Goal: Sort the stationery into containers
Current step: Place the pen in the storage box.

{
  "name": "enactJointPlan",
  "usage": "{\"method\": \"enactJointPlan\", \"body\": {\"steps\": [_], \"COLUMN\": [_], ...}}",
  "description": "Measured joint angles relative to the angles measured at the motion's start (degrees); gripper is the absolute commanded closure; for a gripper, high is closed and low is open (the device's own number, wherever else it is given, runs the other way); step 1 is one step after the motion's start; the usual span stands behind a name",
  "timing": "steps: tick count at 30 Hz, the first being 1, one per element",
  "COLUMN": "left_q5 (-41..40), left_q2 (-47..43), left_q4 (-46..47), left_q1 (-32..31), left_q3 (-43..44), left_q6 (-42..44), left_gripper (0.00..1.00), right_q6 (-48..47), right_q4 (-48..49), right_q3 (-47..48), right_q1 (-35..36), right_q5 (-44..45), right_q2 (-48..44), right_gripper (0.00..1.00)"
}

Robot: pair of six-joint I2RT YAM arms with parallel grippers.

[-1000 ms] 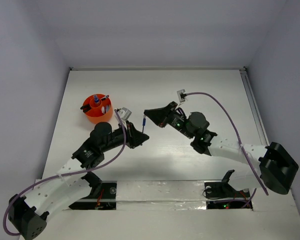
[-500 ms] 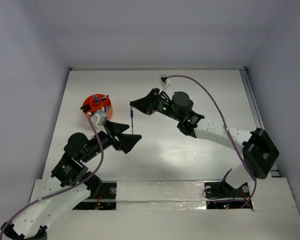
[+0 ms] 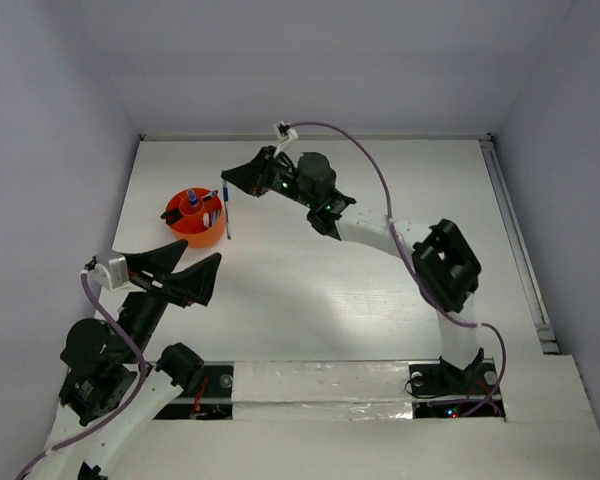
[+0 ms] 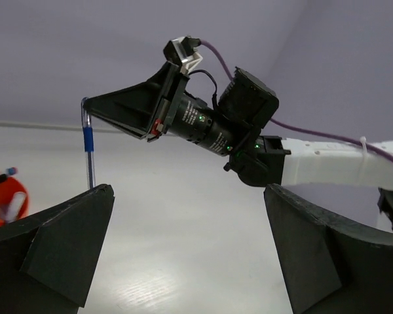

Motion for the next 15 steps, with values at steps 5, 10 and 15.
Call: {"method": "enactJointPlan", "body": {"steps": [5, 10, 15], "left_q5": [-6.99, -10.47, -12.31], "left_q2": [-0.94, -2.49, -2.71], "left_q4": [-0.26, -0.63, -1.07], "left_q1": [0.00, 0.00, 0.00], "left_q3": [-0.33, -0.52, -0.52], "left_q6": [1.44, 1.95, 2.36], "left_gripper": [0.01, 0.01, 0.01], "right_q6": [-4.00, -9.53, -14.19], "right_q4": [-2.10, -5.77, -8.39], "right_q3": [17.81, 32.61, 43.04], "right_q1": [1.60, 3.87, 4.96], "right_q5": [-0.46, -0.15, 0.33], "right_q2": [11.26, 19.82, 26.95], "right_gripper": [1.00, 1.00, 1.00]}}
